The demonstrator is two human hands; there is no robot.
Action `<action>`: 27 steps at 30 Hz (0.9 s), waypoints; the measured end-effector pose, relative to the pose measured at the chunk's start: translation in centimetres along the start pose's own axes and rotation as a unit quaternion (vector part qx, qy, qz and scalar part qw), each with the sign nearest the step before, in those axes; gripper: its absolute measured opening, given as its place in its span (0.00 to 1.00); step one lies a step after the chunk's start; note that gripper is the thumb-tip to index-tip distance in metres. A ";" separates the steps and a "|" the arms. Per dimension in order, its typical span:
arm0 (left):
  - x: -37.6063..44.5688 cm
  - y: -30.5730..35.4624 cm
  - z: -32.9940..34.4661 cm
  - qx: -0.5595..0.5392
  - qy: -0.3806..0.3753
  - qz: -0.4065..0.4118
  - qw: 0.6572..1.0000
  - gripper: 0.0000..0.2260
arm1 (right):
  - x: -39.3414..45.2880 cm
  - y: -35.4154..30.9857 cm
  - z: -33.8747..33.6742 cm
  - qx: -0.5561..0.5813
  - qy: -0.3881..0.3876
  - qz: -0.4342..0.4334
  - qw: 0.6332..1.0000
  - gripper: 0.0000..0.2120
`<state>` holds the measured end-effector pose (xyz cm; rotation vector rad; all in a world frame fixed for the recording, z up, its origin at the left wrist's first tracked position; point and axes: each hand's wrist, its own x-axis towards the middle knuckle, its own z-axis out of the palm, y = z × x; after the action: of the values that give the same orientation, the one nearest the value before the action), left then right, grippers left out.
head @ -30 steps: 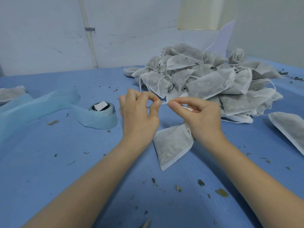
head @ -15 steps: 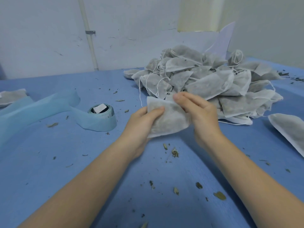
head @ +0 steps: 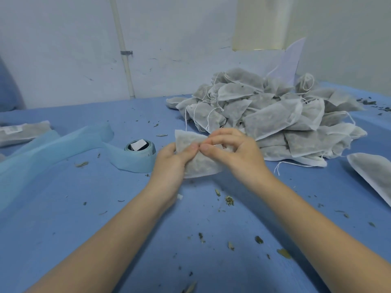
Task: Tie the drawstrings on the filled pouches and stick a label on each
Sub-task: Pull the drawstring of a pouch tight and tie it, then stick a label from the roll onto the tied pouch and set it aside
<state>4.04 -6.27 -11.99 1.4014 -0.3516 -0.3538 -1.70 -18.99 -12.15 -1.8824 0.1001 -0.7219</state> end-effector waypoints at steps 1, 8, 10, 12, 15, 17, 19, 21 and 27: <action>0.1 0.3 -0.4 0.002 0.015 0.010 1.000 0.11 | 0.5 -0.2 0.5 0.036 -0.001 0.011 0.999 0.06; 1.4 2.0 -4.9 -0.020 0.183 0.061 0.981 0.07 | 3.7 -0.1 4.8 0.230 -0.007 0.213 0.950 0.15; 1.8 2.5 -6.4 -0.055 0.234 0.070 0.968 0.07 | 3.8 0.7 6.3 0.057 -0.087 0.188 0.977 0.22; 2.4 3.0 -7.9 -0.078 0.270 0.072 0.957 0.06 | 3.9 1.1 7.7 -0.068 -0.160 0.146 0.974 0.30; 3.2 3.3 -9.9 -0.105 0.285 0.052 0.951 0.07 | 4.5 1.1 9.1 -0.099 -0.205 0.121 0.966 0.41; 3.6 3.4 -10.8 -0.122 0.288 0.039 0.949 0.08 | 5.1 1.1 9.8 -0.104 -0.194 0.111 0.969 0.42; 3.9 3.5 -11.5 -0.133 0.291 0.033 0.947 0.08 | 5.6 1.2 10.5 -0.104 -0.185 0.105 0.971 0.42; 4.1 3.6 -11.8 -0.132 0.290 0.034 0.947 0.09 | 5.9 1.1 11.3 -0.108 -0.193 0.107 0.969 0.41; 4.9 3.0 -11.8 -0.068 0.303 0.062 0.949 0.09 | 5.5 0.8 14.1 -0.139 -0.126 0.068 0.980 0.20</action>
<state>13.72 2.49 -10.48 1.2742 0.0915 0.1609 10.34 -10.03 -13.98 -2.1952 0.1738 -0.3852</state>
